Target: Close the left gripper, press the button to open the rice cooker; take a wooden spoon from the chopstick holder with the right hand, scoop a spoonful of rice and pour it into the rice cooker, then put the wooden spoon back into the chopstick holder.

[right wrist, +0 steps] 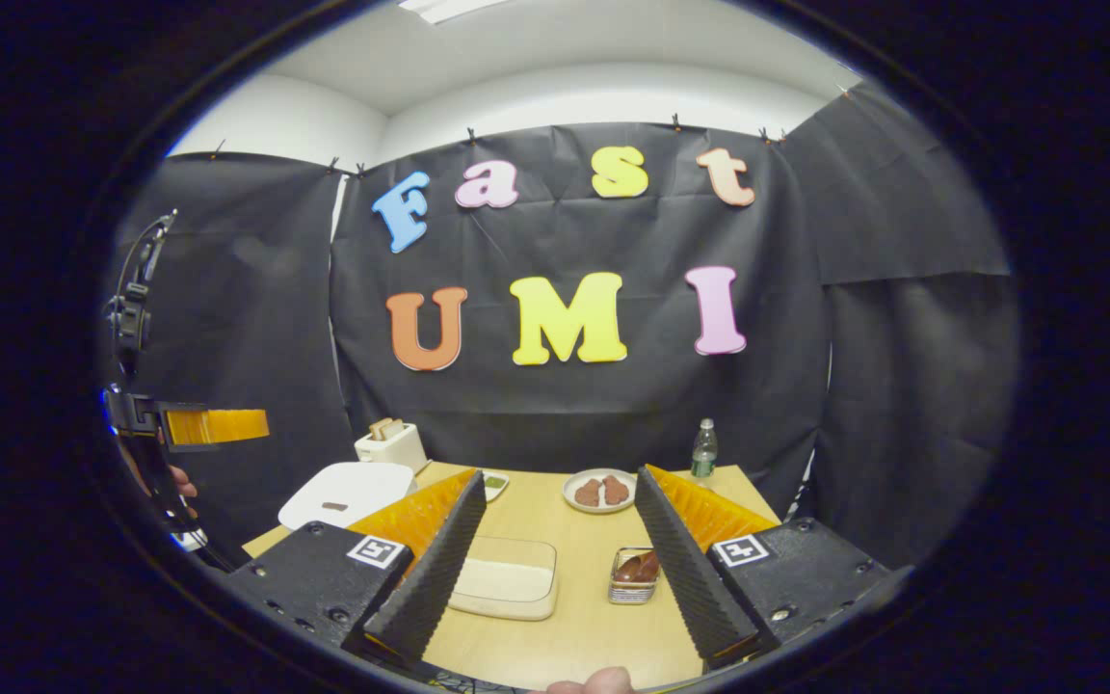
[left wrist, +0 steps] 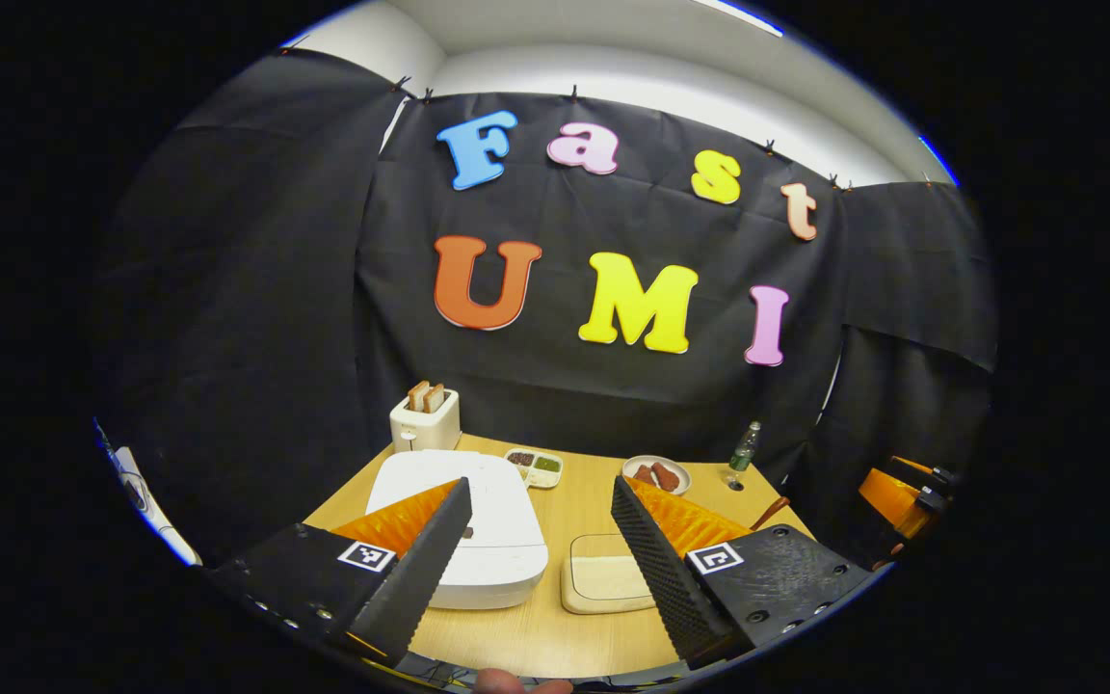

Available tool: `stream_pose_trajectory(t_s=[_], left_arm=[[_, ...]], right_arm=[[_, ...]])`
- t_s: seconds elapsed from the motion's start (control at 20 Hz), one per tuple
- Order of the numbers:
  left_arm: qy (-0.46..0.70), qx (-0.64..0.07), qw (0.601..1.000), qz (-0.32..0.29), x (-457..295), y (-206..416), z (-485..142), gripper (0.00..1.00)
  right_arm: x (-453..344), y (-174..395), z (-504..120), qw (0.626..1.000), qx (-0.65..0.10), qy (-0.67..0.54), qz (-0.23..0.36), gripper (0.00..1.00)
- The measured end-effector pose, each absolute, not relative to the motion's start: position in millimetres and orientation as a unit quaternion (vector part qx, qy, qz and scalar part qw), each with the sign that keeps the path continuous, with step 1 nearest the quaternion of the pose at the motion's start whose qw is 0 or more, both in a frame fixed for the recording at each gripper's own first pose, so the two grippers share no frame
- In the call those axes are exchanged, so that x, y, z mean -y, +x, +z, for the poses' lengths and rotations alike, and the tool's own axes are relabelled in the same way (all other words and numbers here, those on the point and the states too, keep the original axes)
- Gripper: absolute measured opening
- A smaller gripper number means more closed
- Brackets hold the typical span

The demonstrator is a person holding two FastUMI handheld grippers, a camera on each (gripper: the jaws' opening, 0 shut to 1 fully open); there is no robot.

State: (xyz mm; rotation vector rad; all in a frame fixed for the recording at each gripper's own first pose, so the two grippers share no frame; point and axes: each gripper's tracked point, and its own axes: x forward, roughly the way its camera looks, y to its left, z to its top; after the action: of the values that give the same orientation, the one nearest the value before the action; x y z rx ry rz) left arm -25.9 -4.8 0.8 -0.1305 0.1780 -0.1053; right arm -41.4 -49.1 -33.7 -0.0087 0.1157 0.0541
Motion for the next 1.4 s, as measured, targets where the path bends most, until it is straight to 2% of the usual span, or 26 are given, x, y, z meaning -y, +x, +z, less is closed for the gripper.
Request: stream_pose_trajectory(t_s=[0.25,0.65,1.0,1.4], left_arm=[[-0.059,-0.023,0.996,-0.063,10,-100,37,0.94],[-0.036,0.002,0.997,-0.072,29,-172,22,0.94],[-0.024,0.013,0.998,-0.055,37,-203,8,0.94],[-0.022,0.005,0.999,-0.035,31,-207,1,0.94]], right_arm=[[28,-108,-6,1.0,-0.021,-0.005,0.006,1.0],[17,-180,-11,1.0,-0.006,-0.016,-0.011,0.99],[25,-214,-37,1.0,-0.016,-0.014,-0.02,1.0],[37,-215,-50,0.999,-0.033,-0.003,-0.018,0.99]])
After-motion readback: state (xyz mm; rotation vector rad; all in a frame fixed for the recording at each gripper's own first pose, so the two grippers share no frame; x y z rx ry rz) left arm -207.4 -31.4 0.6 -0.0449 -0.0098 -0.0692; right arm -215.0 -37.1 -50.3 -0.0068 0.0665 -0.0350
